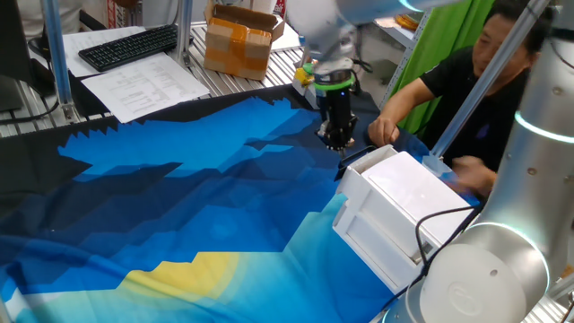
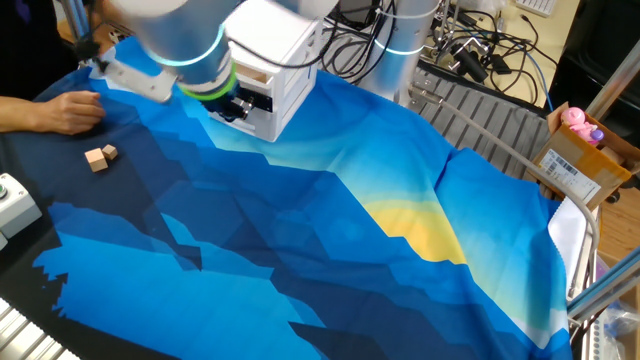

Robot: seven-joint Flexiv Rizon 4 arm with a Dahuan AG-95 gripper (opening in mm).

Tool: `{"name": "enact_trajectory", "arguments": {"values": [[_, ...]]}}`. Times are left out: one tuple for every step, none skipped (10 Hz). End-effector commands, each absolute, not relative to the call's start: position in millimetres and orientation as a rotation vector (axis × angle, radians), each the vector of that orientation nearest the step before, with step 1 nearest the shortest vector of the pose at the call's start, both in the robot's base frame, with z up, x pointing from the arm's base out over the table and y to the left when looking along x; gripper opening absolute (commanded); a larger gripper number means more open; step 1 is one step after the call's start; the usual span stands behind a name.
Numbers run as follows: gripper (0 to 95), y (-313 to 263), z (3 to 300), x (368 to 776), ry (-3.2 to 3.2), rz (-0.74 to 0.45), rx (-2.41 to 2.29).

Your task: Put things in the drawer

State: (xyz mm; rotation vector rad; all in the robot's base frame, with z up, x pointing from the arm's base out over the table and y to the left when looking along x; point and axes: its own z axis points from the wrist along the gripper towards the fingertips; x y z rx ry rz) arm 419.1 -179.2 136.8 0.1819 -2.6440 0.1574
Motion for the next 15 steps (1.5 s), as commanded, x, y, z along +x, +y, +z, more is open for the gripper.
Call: {"name": "enact_trajectory", "arguments": {"values": [[0.0, -179, 137, 418, -2.747, 0.13, 0.115], [0.0, -179, 137, 418, -2.724, 0.136, 0.114], [0.0, -179, 137, 418, -2.683, 0.131, 0.121], [0.0, -179, 137, 418, -2.673, 0.133, 0.119], [0.0, -179, 137, 418, -2.662, 0.146, 0.111], [0.0, -179, 137, 418, -2.665, 0.167, 0.104], [0.0, -179, 137, 418, -2.673, 0.17, 0.104], [0.0, -179, 139, 400, -2.667, 0.173, 0.106], [0.0, -179, 141, 388, -2.66, 0.181, 0.117], [0.0, -181, 142, 370, -2.661, 0.191, 0.116], [0.0, -181, 142, 358, -2.666, 0.193, 0.116], [0.0, -183, 141, 349, -2.665, 0.198, 0.117], [0.0, -183, 140, 344, -2.685, 0.198, 0.123], [0.0, -182, 138, 345, -2.691, 0.181, 0.122], [0.0, -180, 137, 350, -2.694, 0.178, 0.125]]}}
